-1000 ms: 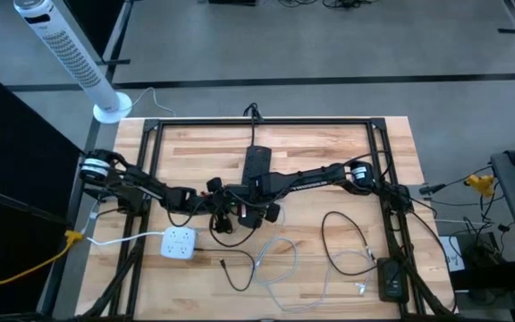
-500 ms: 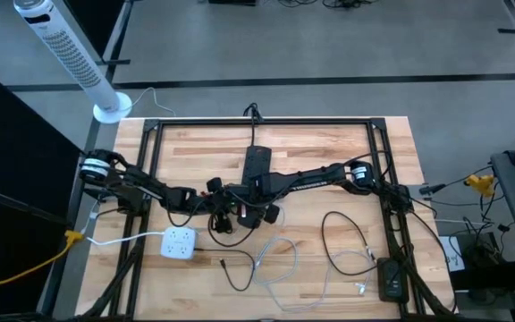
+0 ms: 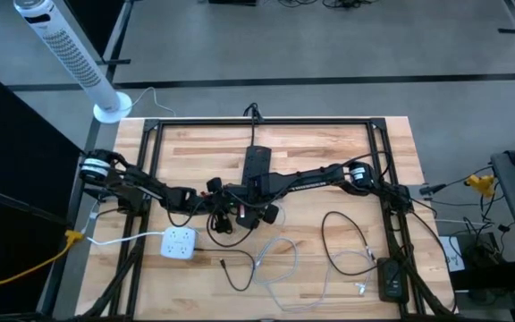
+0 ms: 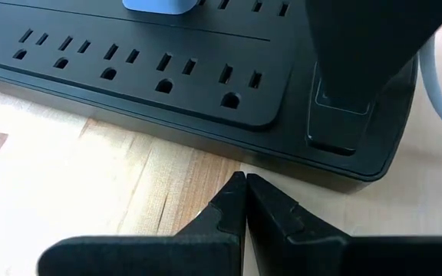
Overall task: Insert USB
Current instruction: Insert the light blue charger cable into the center black outlet extension
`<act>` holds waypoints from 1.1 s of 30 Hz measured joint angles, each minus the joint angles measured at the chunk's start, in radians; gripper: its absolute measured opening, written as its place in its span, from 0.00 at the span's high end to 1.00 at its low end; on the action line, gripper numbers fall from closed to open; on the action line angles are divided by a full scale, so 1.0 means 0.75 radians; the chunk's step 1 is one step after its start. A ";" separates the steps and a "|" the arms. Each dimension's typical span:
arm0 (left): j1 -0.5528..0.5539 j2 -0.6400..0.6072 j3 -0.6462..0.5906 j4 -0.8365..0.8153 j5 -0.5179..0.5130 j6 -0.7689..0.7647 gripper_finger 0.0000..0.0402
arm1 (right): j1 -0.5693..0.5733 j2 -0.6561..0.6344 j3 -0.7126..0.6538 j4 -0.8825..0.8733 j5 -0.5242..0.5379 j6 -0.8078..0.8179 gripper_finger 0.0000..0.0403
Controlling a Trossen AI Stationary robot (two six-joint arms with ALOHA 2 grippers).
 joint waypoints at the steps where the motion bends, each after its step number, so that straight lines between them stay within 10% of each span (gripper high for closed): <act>1: 0.000 0.000 0.000 0.000 0.000 0.000 1.00 | 0.000 0.000 0.000 0.000 0.000 -0.001 0.72; 11: 0.000 0.000 0.000 0.000 0.001 0.000 1.00 | 0.001 -0.003 -0.001 -0.004 0.000 -0.008 0.98; 33: 0.001 0.000 0.000 0.001 0.002 -0.004 1.00 | -0.006 0.018 -0.020 0.004 -0.006 -0.032 1.00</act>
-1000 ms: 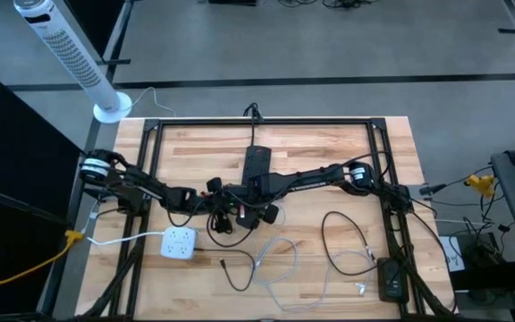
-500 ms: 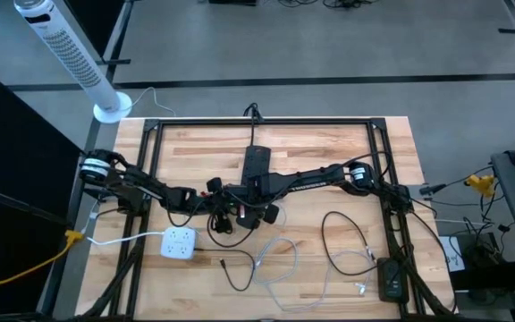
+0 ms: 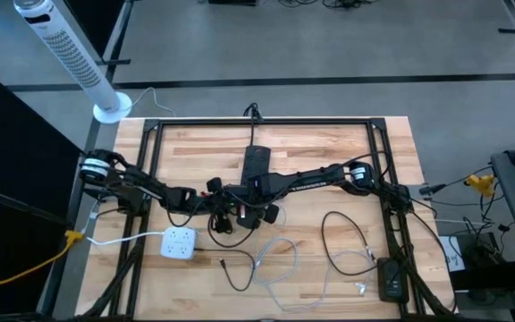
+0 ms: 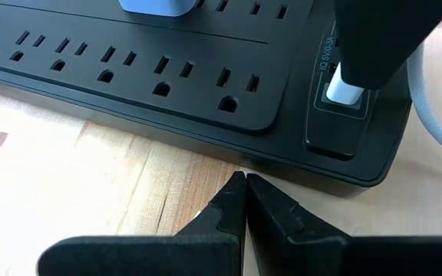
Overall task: Insert USB
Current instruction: Insert the light blue charger cable into the center black outlet extension
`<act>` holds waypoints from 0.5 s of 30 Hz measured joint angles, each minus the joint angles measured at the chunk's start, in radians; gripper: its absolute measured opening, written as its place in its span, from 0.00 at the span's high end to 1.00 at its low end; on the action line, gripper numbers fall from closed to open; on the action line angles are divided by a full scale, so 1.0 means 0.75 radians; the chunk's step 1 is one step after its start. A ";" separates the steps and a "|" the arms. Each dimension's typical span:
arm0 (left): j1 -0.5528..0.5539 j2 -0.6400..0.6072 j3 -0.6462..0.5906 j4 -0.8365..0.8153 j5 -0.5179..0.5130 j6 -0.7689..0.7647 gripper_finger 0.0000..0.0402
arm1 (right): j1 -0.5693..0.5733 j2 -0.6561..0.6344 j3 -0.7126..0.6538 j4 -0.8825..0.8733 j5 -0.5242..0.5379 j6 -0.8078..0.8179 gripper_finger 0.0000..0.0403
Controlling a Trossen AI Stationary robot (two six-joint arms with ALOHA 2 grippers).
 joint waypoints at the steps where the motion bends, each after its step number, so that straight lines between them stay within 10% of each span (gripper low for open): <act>1: 0.000 0.000 0.000 0.000 0.000 0.000 1.00 | 0.000 0.001 0.000 -0.001 -0.002 0.001 1.00; 15: 0.001 0.000 0.000 0.001 0.004 -0.009 1.00 | -0.021 0.001 -0.023 0.019 -0.076 0.024 1.00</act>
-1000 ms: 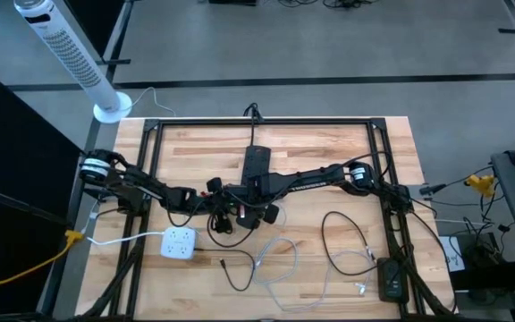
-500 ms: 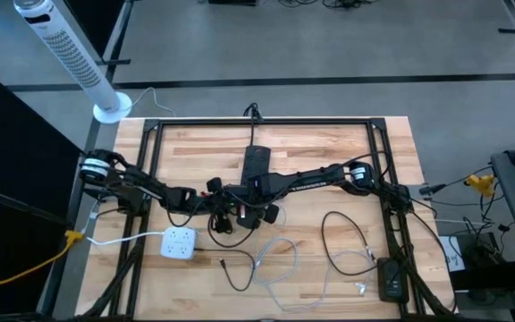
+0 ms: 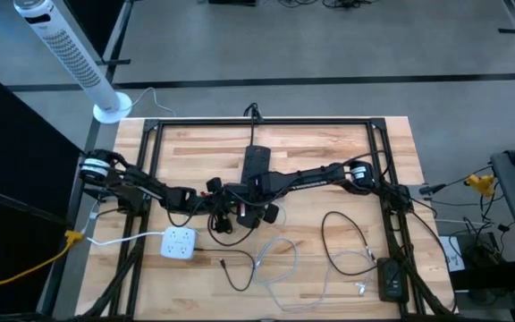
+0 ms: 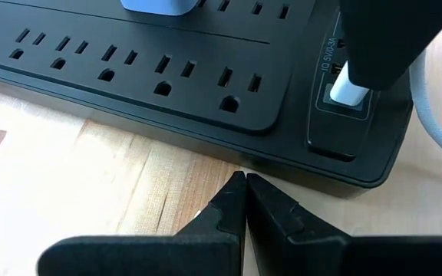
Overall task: Insert USB
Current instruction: Insert the light blue charger cable into the center black outlet extension
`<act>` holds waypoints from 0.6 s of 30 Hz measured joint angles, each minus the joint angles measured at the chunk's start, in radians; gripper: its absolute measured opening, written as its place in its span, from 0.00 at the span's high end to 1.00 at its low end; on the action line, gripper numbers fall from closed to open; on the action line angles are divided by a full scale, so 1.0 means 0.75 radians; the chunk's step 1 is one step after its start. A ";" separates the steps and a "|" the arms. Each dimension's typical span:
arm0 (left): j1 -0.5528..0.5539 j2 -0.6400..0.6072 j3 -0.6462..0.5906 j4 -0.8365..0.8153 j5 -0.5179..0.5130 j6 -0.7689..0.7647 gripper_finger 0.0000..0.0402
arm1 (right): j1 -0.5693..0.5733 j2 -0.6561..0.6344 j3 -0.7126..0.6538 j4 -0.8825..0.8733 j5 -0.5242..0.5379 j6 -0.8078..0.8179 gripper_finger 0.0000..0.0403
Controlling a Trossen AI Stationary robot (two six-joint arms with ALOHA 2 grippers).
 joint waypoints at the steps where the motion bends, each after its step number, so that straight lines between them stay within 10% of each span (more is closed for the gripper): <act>1: 0.000 0.000 0.000 0.000 0.000 0.000 1.00 | -0.002 0.000 0.000 0.000 -0.003 0.003 1.00; 18: -0.001 0.000 0.000 -0.001 -0.003 0.005 1.00 | -0.006 -0.002 -0.051 0.056 -0.073 0.015 1.00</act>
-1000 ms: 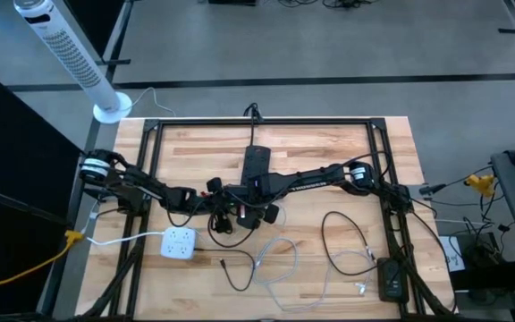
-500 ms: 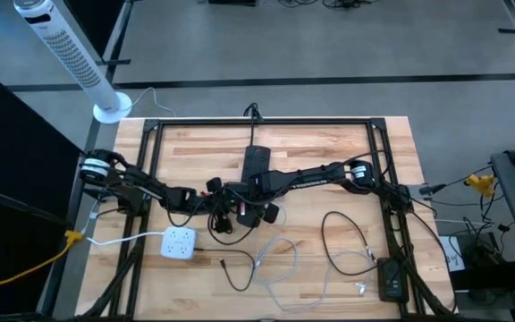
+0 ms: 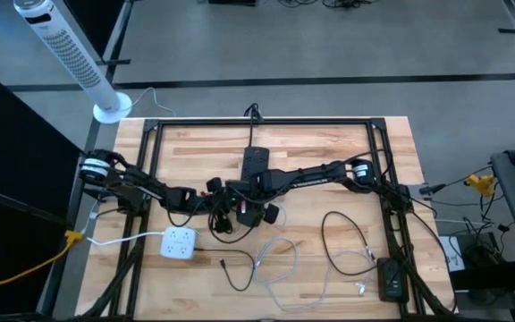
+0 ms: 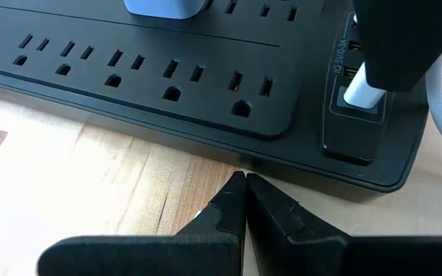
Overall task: Insert USB
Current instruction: Insert the light blue charger cable into the center black outlet extension
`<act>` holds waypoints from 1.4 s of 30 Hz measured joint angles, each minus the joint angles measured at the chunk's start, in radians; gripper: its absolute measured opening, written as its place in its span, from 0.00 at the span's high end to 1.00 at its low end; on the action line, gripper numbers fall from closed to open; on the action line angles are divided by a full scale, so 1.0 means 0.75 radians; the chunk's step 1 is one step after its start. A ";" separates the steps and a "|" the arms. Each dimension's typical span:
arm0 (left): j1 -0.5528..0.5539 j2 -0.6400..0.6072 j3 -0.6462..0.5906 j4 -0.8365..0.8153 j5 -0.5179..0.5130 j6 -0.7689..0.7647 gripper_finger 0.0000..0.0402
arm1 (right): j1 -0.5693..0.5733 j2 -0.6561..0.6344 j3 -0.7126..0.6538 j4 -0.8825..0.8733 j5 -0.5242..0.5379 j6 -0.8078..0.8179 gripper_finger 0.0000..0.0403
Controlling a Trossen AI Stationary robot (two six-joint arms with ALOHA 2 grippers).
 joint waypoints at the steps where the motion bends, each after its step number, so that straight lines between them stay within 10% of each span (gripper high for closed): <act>1: 0.000 0.000 0.000 0.000 -0.001 0.001 1.00 | 0.000 0.000 0.007 -0.005 0.002 0.000 1.00; 11: 0.000 0.000 0.000 -0.005 -0.002 -0.001 1.00 | 0.014 -0.012 0.113 -0.049 0.063 0.123 0.98; 23: -0.002 0.000 0.001 -0.009 -0.001 0.010 1.00 | 0.040 -0.052 0.124 -0.081 0.083 0.146 0.70; 42: -0.001 0.000 0.001 -0.009 0.000 0.000 1.00 | 0.022 -0.020 0.086 -0.072 0.087 0.141 0.99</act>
